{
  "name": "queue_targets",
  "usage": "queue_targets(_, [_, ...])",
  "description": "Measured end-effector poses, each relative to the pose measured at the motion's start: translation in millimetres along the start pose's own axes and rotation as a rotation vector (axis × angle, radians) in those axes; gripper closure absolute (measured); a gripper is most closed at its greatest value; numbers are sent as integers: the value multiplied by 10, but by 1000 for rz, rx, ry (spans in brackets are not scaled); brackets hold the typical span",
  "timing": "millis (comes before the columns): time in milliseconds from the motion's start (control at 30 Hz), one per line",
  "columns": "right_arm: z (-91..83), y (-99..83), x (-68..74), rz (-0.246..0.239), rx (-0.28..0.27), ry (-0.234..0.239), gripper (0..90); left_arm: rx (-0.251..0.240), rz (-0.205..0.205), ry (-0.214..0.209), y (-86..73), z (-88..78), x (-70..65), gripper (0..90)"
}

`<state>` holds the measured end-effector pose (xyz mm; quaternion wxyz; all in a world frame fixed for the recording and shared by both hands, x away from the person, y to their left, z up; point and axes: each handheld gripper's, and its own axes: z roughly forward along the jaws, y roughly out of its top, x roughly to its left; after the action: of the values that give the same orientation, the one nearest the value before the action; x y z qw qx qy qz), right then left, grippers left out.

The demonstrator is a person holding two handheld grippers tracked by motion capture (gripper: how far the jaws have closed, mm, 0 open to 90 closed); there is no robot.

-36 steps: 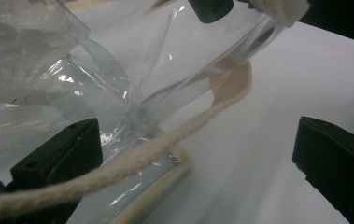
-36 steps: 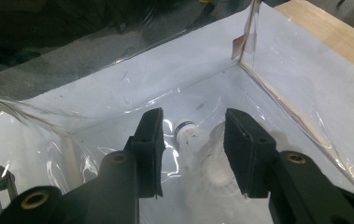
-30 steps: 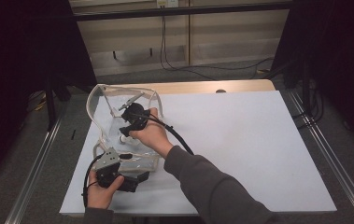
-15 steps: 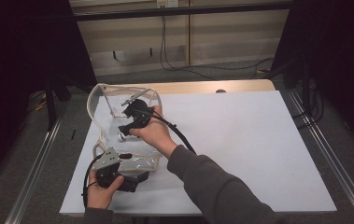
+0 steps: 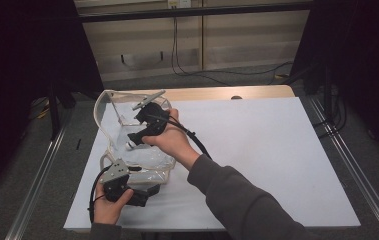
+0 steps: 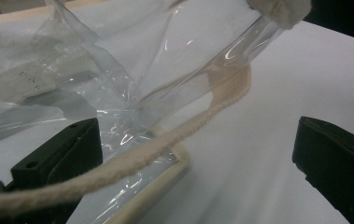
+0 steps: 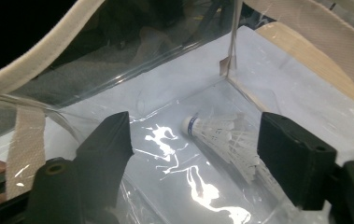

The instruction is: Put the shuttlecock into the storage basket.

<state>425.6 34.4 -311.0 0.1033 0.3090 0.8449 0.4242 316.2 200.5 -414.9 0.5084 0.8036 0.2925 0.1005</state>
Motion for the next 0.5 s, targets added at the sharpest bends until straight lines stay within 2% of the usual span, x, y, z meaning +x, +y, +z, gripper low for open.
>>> queue_targets(333, [-293, -108, -114, 15, -57, 40, 220, 3, -2, 2, 3, -4, -9, 16])
queue_targets(500, [-461, -164, -144, 2, -68, 58, 174, 1, 1, 6, 1, -5, -9, 17])
